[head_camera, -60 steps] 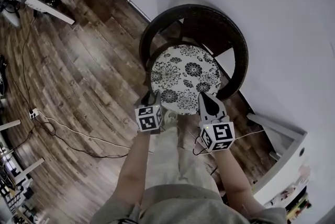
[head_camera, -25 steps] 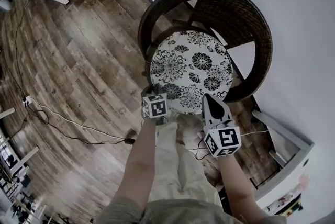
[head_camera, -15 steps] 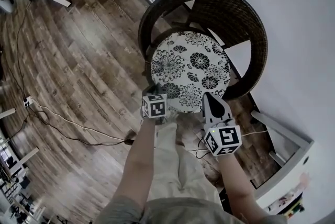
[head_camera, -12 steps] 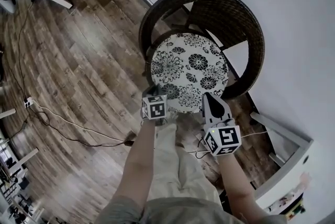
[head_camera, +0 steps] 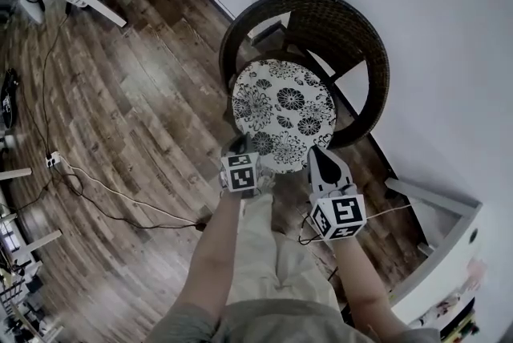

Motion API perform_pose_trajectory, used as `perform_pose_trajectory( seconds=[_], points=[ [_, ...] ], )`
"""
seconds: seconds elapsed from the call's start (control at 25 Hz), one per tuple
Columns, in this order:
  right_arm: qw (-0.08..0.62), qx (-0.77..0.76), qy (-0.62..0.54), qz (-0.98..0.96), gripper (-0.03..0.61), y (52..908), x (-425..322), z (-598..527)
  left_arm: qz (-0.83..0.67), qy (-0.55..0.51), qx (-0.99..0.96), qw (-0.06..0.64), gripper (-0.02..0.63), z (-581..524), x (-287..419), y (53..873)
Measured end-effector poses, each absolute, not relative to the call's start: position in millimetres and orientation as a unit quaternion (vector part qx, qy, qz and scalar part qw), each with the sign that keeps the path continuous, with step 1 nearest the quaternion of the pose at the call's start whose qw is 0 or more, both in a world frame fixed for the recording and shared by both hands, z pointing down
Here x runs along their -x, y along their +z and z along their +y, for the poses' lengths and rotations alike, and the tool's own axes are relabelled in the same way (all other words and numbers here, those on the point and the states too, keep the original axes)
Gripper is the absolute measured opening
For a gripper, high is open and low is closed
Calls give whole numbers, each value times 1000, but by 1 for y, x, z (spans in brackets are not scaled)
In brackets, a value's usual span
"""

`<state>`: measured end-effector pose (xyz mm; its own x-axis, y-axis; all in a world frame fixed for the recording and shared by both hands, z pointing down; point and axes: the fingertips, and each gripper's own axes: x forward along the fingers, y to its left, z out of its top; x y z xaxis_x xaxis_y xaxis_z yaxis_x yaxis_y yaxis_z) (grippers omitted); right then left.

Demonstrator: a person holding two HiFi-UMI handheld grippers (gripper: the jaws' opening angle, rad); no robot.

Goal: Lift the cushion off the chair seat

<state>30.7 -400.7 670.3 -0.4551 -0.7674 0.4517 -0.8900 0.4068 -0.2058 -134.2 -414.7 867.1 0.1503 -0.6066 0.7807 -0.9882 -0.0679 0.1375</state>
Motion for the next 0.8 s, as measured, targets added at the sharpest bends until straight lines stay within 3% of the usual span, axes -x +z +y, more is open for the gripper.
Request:
perform_pose_trajectory(
  seconds=[0.8],
  points=[
    [85, -530, 149, -830, 2, 567, -86, -232, -614, 199, -719, 257, 23, -292, 92, 706]
  ],
)
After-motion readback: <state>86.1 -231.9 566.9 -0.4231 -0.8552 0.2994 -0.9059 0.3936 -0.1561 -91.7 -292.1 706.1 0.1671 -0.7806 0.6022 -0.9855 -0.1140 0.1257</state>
